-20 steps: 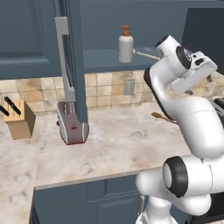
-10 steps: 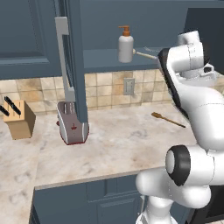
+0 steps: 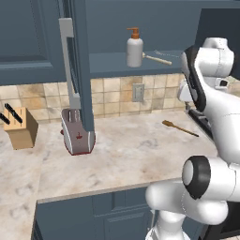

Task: Pick the dish brush and soap dispenser from the cabinet and place them on the counter.

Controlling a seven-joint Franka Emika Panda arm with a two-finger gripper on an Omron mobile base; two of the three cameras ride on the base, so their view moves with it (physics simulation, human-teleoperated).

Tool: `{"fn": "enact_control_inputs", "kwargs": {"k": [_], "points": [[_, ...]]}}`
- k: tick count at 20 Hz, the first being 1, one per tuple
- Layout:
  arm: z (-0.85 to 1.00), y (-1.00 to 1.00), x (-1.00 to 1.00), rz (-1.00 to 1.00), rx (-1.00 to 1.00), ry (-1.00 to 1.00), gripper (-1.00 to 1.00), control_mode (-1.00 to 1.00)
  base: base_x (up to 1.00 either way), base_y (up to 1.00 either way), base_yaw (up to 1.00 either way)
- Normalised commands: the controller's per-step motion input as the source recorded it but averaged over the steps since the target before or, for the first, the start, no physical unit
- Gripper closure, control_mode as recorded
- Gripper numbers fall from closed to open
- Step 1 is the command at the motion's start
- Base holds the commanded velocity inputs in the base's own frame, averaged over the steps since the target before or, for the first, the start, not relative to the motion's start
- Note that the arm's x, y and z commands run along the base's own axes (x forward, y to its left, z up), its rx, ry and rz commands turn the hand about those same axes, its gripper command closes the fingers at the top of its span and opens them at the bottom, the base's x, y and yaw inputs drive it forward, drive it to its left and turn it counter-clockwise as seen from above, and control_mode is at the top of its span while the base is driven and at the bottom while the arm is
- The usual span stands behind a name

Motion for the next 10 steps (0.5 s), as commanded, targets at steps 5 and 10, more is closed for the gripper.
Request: {"fn": "enact_control_inputs", "kwargs": {"k": [5, 10], "points": [[0.14, 0.06, -0.07, 0.09, -0.04, -0.1, -1.0, -1.0, 0.0, 0.0, 0.0], [0.18, 0.01, -0.22, 0.13, -0.01, -0.35, -1.0, -1.0, 0.0, 0.0, 0.0]]}}
